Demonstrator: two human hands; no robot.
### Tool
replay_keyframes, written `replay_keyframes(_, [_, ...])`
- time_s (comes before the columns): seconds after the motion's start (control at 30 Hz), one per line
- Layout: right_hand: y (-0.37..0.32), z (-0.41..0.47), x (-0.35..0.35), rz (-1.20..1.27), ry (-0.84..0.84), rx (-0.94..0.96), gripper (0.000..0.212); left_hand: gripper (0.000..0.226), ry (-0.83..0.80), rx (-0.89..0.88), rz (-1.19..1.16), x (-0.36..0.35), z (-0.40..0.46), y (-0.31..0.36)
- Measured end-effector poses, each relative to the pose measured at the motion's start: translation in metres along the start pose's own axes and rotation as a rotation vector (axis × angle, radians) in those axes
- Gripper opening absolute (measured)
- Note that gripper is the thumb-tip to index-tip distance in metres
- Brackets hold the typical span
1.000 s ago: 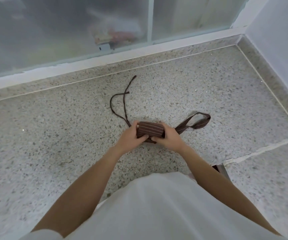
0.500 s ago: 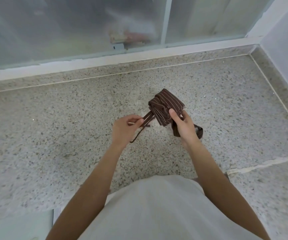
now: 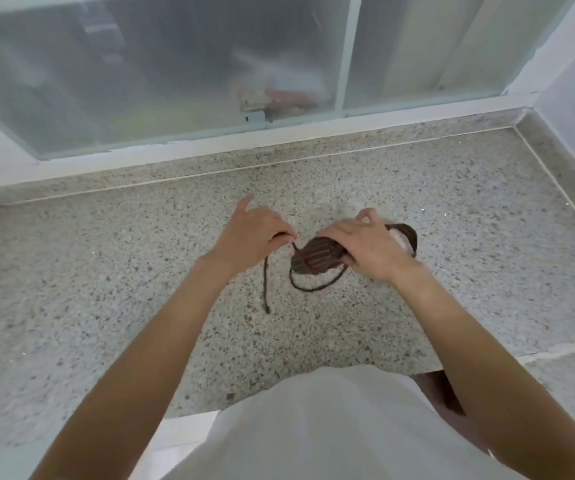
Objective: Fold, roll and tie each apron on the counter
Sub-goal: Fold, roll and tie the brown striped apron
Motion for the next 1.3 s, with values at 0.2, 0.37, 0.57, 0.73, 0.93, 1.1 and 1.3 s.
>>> replay_keyframes(0.2, [-0.021,-0.02,0.012,0.907,0.036,0.134,0.04,0.01,0.06,-0.007,-0.677,0.005,0.0,-0.008])
replay_keyframes(0.37, [-0.005,-0.026,0.011,1.772,0.313,-0.093,0.066,0.013,0.098,0.209,-1.192,-0.043,-0.01,0.008])
replay_keyframes(0.57, [0.0,-0.029,-0.003,1.876,0.369,-0.289,0.048,0.02,0.099,0.258,-1.241,-0.077,-0.018,0.016])
replay_keyframes(0.73, [0.005,-0.034,0.002,1.686,0.334,-0.295,0.043,0.026,0.052,0.141,-1.308,-0.079,-0.019,0.019])
replay_keyframes(0.93, [-0.02,-0.034,0.006,1.062,-0.328,0.096,0.047,0.017,-0.279,0.097,-0.453,-0.086,-0.008,0.003])
replay_keyframes(1.1, [-0.016,-0.021,-0.029,0.395,-0.435,-0.072,0.04,0.03,-0.385,0.065,-0.168,-0.059,0.007,-0.008])
replay_keyframes(1.3, [0.014,-0.009,-0.036,0.892,0.109,-0.512,0.041,0.024,0.126,0.154,-0.302,-0.035,-0.004,0.002])
Point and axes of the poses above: each hand's wrist, its own z-axis towards the middle knuckle, its own x-axis out of the back of the hand, y = z × x, the point moved 7 cm from there along z, towards the middle knuckle, and after that the axes turned 12 degrees about -y, right-handed, at the moved point
